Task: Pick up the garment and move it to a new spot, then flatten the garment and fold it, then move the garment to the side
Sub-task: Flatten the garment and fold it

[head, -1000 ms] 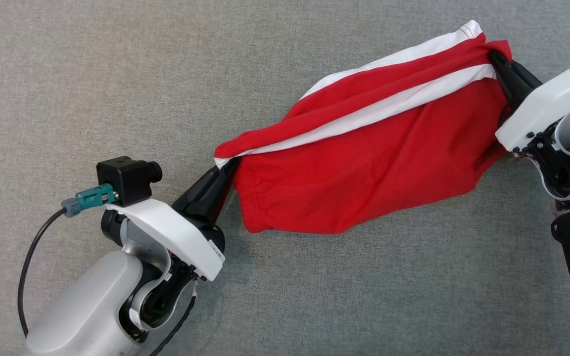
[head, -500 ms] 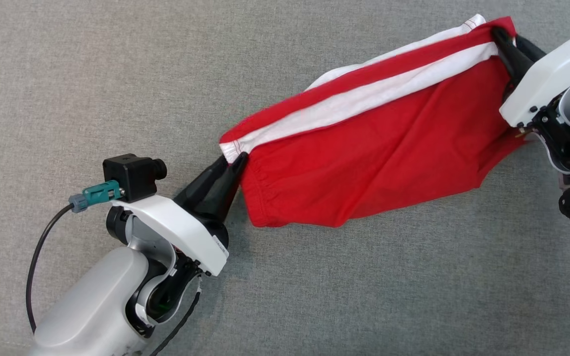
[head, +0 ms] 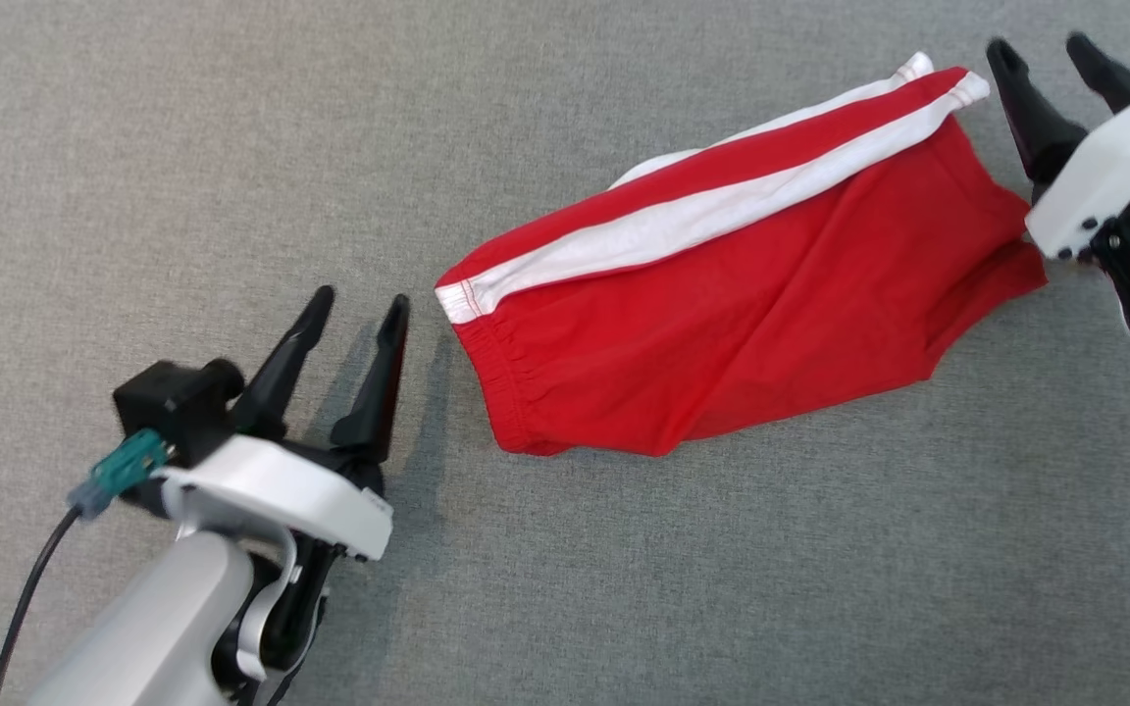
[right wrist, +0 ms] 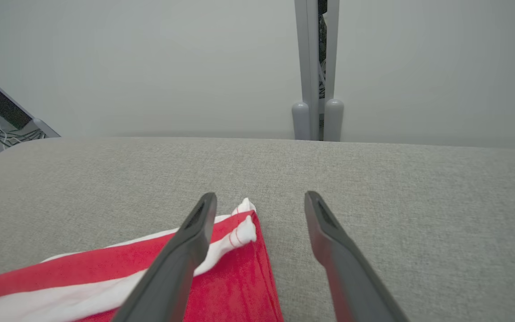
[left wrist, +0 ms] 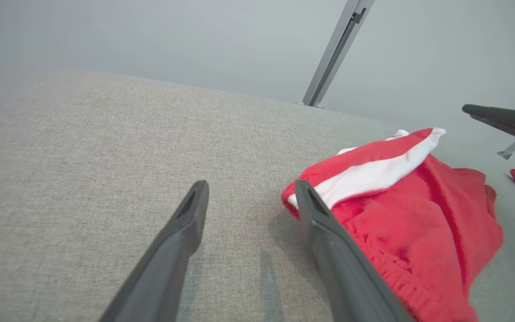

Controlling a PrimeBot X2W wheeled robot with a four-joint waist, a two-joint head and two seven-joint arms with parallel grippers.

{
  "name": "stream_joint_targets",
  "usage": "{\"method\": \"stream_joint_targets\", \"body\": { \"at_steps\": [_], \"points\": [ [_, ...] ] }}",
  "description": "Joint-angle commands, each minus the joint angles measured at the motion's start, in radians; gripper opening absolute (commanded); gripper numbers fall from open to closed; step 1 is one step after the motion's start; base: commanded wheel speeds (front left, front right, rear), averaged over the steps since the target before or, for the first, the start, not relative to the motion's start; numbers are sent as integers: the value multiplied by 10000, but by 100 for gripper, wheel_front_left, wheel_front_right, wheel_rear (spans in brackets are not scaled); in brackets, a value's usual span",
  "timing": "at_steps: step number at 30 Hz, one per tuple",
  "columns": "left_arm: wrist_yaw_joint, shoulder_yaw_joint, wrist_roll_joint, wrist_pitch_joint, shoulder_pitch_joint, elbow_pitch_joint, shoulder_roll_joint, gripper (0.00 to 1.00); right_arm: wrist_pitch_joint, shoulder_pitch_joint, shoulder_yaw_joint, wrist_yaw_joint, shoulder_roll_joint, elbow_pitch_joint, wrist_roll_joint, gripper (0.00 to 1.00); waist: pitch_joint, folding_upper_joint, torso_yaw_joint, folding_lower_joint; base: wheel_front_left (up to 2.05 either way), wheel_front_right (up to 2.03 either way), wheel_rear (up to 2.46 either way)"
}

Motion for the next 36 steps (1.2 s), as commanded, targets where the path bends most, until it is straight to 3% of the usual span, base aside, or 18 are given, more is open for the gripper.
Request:
{"method": "stream_joint_targets", "body": {
  "at_steps": [1,5,7,10,19,25,26,27,28,36],
  "points": [
    [292,193,203,-214,353,-81,74,100,275,388,239,6,-194,-53,-69,100,-196,0,-55,0,0,0,0],
    [845,771,1199,-501,1382,-478,143,100,1089,1021,680,9,-765,-413,-158,100,-423,0,-91,0,0,0,0],
    [1014,1393,1826,-510,1934,-805,-107,100,1386,1311,694,9,-862,-555,-150,100,-466,0,-40,0,0,0,0],
    [849,2174,2740,-512,2767,-1210,-582,100,1707,1452,594,9,-946,-692,-232,100,-402,0,111,0,0,0,0],
    [-577,3631,4332,-517,3431,-1207,-2201,100,2661,1082,108,10,-753,-137,-1230,100,101,0,862,0,0,0,0],
    [-1294,4106,4837,-518,3475,-888,-2878,100,3081,1044,-71,16,-359,348,-1590,100,207,0,1103,0,0,0,0],
    [-1405,4215,4927,-518,3478,-836,-2972,100,3158,1055,-65,16,-273,392,-1543,68,199,0,1116,0,0,0,0],
    [-1505,4329,5019,-518,3485,-784,-3050,100,3242,1095,12,16,-181,396,-1467,21,171,0,1110,0,0,0,0],
    [-1593,4430,5093,-518,3522,-729,-3146,100,3319,1161,119,17,-113,335,-1341,0,120,0,1080,0,0,0,0],
    [-2188,5203,5612,-519,3961,-374,-3449,100,2967,1692,61,11,67,-134,-453,0,-768,0,17,0,0,0,0]
  ]
}}
